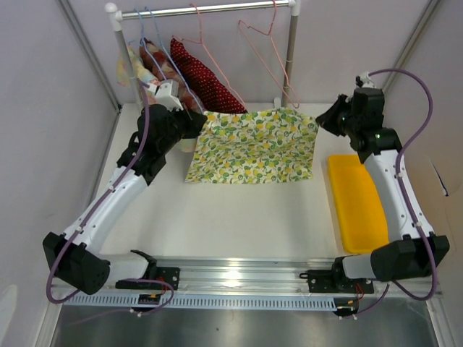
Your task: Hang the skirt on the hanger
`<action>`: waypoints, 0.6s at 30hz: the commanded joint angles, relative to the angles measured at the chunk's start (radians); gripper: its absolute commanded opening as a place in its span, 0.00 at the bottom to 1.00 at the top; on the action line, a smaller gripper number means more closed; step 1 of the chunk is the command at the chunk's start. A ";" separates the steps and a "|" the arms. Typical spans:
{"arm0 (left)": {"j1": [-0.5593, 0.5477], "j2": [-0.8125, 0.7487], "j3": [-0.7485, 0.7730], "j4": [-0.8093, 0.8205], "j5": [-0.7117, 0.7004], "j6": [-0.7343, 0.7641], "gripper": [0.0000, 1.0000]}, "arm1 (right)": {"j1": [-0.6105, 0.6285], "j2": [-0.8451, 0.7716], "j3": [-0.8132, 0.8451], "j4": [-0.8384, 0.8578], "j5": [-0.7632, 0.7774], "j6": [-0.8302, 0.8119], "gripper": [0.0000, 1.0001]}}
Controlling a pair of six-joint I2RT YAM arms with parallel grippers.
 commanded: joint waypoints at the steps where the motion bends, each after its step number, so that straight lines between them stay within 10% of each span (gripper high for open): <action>1: 0.009 -0.086 -0.086 -0.019 0.025 0.013 0.00 | 0.009 -0.143 -0.151 0.041 -0.035 0.034 0.00; 12: -0.127 -0.349 -0.732 0.107 0.005 -0.249 0.00 | 0.219 -0.568 -0.884 0.148 0.069 0.282 0.00; 18: -0.147 -0.367 -0.877 0.125 -0.026 -0.304 0.00 | 0.318 -0.590 -0.998 0.164 0.172 0.341 0.00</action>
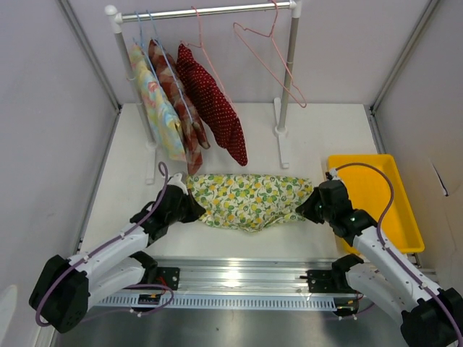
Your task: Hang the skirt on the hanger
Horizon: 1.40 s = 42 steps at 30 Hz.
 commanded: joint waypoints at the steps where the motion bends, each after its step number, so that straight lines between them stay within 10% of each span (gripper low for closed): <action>1: -0.020 -0.045 -0.016 0.086 -0.035 -0.065 0.00 | 0.020 -0.006 -0.028 0.076 0.091 0.068 0.00; 8: -0.028 -0.060 -0.041 0.041 -0.056 -0.073 0.00 | 0.020 0.013 -0.060 0.053 0.134 0.078 0.23; 12: -0.038 -0.155 -0.011 -0.016 -0.047 -0.044 0.23 | 0.019 -0.009 -0.027 0.015 0.146 0.066 0.69; 15: -0.043 -0.212 0.066 -0.120 -0.047 0.019 0.42 | 0.013 -0.023 0.021 -0.022 0.155 0.051 0.83; 25: -0.080 -0.263 0.515 -0.341 -0.084 0.183 0.56 | -0.061 0.003 0.203 -0.059 0.105 -0.046 0.80; 42: -0.321 0.754 1.733 -0.301 -0.678 0.363 0.74 | -0.121 0.135 0.528 -0.073 0.071 -0.207 0.79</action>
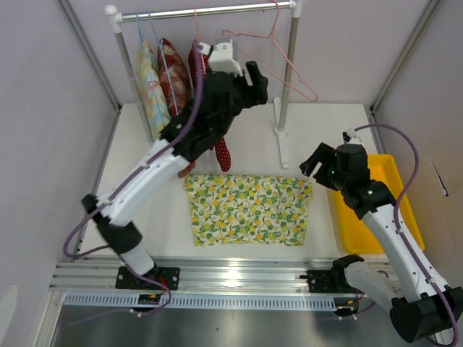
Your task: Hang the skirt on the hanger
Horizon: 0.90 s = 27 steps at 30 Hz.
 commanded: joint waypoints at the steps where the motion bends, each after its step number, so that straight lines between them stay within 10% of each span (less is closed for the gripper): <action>1: -0.006 0.171 0.210 -0.037 -0.165 0.077 0.76 | -0.018 0.016 0.171 0.026 -0.010 -0.092 0.79; 6: -0.004 0.377 0.470 0.032 -0.240 0.139 0.85 | -0.023 0.074 0.240 0.015 -0.050 -0.106 0.78; 18: -0.006 0.584 0.461 0.434 -0.285 0.208 0.91 | -0.038 0.065 0.264 -0.014 -0.056 -0.135 0.77; 27: -0.001 0.638 0.483 0.424 -0.288 0.209 0.89 | -0.038 0.056 0.241 -0.017 -0.056 -0.141 0.76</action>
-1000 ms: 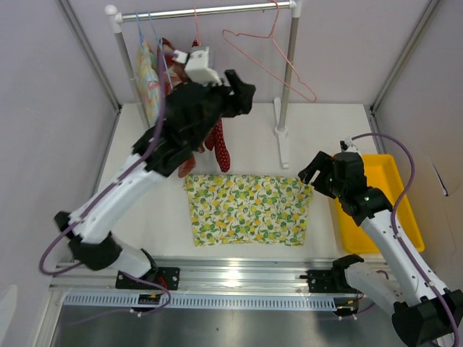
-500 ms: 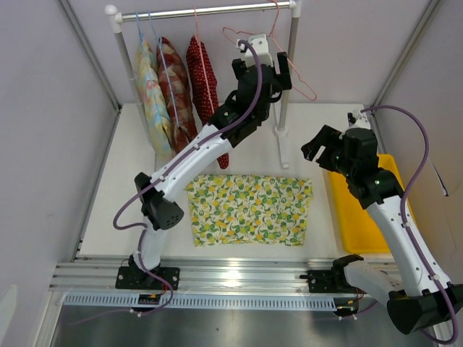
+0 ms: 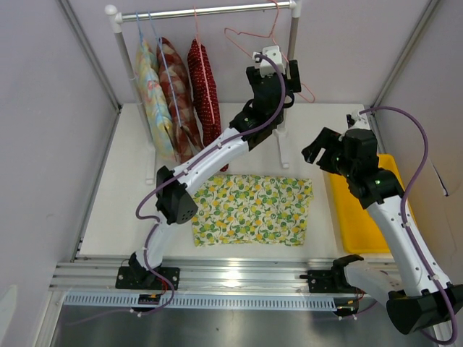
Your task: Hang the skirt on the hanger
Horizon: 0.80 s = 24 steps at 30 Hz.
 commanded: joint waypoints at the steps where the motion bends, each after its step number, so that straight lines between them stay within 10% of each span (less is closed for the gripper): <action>1: 0.001 0.004 0.066 0.050 -0.012 0.015 0.86 | -0.003 -0.024 0.022 0.010 -0.007 -0.025 0.76; 13: 0.015 -0.099 -0.050 -0.054 -0.061 -0.023 0.38 | -0.003 -0.037 0.001 0.014 -0.007 -0.031 0.74; 24: 0.013 -0.260 -0.208 -0.097 -0.039 -0.107 0.74 | -0.061 0.007 0.088 0.063 0.015 -0.092 0.76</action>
